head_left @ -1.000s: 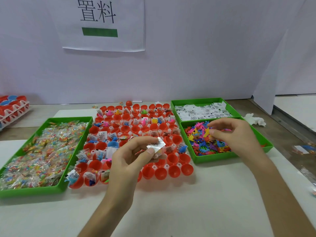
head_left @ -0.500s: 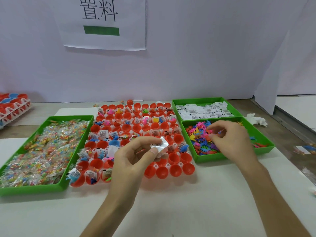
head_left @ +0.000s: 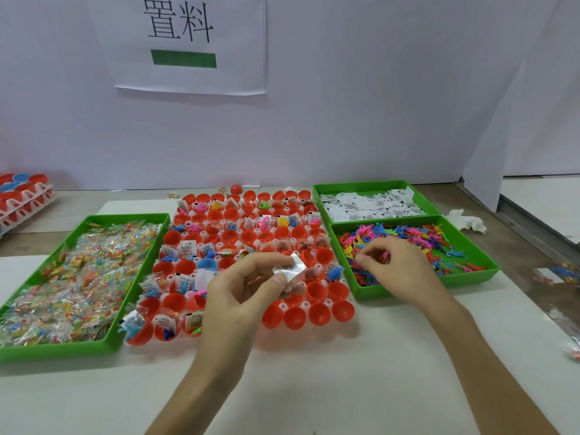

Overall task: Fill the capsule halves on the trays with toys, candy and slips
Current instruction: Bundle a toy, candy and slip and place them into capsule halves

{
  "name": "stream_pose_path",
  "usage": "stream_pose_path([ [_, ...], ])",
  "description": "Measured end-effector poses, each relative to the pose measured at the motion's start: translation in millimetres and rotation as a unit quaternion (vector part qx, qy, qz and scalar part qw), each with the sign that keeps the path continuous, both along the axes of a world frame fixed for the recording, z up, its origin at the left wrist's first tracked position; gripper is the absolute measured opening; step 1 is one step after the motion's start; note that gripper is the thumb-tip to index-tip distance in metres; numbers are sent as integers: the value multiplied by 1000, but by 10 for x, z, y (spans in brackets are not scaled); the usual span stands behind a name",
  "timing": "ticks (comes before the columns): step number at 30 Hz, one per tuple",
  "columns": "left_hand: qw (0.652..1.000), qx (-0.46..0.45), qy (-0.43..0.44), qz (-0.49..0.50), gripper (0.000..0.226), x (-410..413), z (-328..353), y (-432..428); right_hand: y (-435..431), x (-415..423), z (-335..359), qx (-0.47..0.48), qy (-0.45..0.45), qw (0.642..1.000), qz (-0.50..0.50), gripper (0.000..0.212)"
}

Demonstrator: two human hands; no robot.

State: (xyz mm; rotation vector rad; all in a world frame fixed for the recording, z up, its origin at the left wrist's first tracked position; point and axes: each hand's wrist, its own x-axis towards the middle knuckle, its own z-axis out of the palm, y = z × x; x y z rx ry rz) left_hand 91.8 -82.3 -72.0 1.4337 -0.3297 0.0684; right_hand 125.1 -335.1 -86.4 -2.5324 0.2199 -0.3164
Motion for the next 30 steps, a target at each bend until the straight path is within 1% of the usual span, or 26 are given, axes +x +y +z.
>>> stream_pose_path([
  [2,1000,2,1,2,20,7,-2,3,34,-7,-25,-29,28,999,-4,14],
  [4,1000,2,1,2,20,10,-5,2,42,1,-43,-25,23,999,-17,16],
  [7,1000,1,-3,1,20,8,-2,3,4,10,-27,28,-35,999,-25,26],
  [12,1000,4,-2,3,20,17,-3,5,-64,16,13,108,-107,988,-31,20],
  [14,1000,1,1,4,20,16,-1,6,-61,22,32,161,-126,979,-20,20],
  [16,1000,-2,0,3,19,15,1,9,-34,11,75,236,-136,962,-12,20],
  [18,1000,2,-5,3,20,17,-3,7,23,-27,150,339,-127,932,24,14],
  [19,1000,7,-9,4,24,17,-9,7,71,-57,193,380,-114,916,58,10],
  [20,1000,13,-13,5,28,17,-14,8,133,-92,236,408,-101,901,101,8],
  [21,1000,19,-18,5,31,15,-19,8,214,-132,278,430,-89,886,147,10],
  [23,999,29,-30,6,29,6,-23,4,387,-197,337,459,-64,859,220,19],
  [24,999,35,-37,9,28,4,-25,0,468,-222,356,468,-55,849,240,21],
  [26,997,48,-57,20,25,-3,-25,-8,594,-261,365,469,-40,844,257,19],
  [30,994,58,-92,29,19,-20,-14,-36,717,-308,342,433,-17,867,246,16],
])
